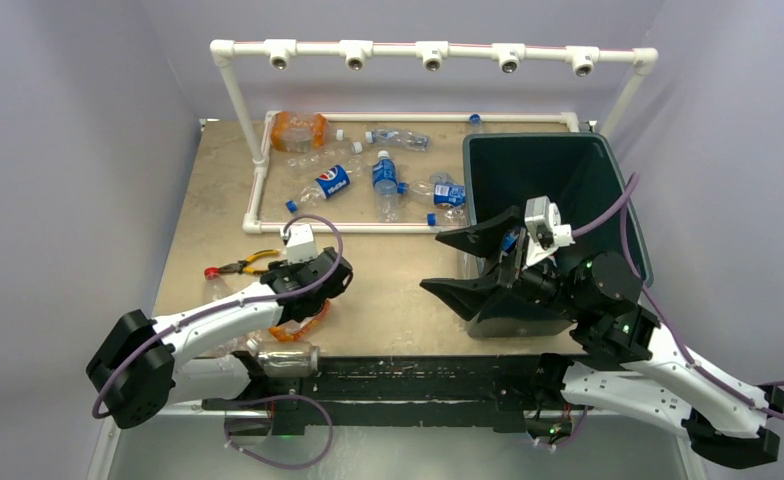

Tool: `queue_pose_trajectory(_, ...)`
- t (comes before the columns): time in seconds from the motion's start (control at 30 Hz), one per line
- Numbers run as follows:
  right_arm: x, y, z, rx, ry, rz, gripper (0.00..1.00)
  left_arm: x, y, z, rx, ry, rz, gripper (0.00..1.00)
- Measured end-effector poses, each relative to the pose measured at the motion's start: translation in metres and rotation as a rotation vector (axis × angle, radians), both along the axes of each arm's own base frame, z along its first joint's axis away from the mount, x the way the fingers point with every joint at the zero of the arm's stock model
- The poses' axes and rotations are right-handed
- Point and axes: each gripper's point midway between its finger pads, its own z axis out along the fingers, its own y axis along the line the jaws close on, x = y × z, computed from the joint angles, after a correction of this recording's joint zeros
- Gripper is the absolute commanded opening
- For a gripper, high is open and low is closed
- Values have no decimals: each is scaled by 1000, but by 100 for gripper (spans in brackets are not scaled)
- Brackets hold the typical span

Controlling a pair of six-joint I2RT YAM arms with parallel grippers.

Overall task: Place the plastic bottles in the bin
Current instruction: Move the plastic bottle to the center of the board.

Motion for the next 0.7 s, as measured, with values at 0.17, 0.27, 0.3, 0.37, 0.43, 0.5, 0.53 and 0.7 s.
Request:
queue_pose_trajectory(0.17, -3, -6, 5, 18, -6, -1, 85, 0, -5, -11, -20, -6, -39, 55)
queue_pose_trajectory(0.27, -6, -11, 9, 35, -11, -1, 85, 5, -17, -10, -67, -26, -73, 47)
queue_pose_trajectory(0.3, -7, -12, 11, 41, -11, 0, 85, 5, -22, -10, -77, -29, -93, 46)
queue_pose_trajectory(0.37, -9, -15, 13, 49, -14, 0, 85, 5, -33, -8, -93, -34, -140, 43)
queue_pose_trajectory(0.43, -10, -17, 14, 55, -15, 0, 85, 0, -46, -8, -90, -33, -205, 41)
queue_pose_trajectory(0.5, -10, -18, 15, 57, -15, 0, 85, -5, -62, -6, -93, -37, -269, 37)
queue_pose_trajectory(0.53, -10, -18, 15, 58, -14, 1, 85, -8, -69, -6, -90, -35, -299, 36)
queue_pose_trajectory(0.7, -10, -17, 12, 50, -6, 1, 85, -17, -101, -6, -79, -23, -431, 31)
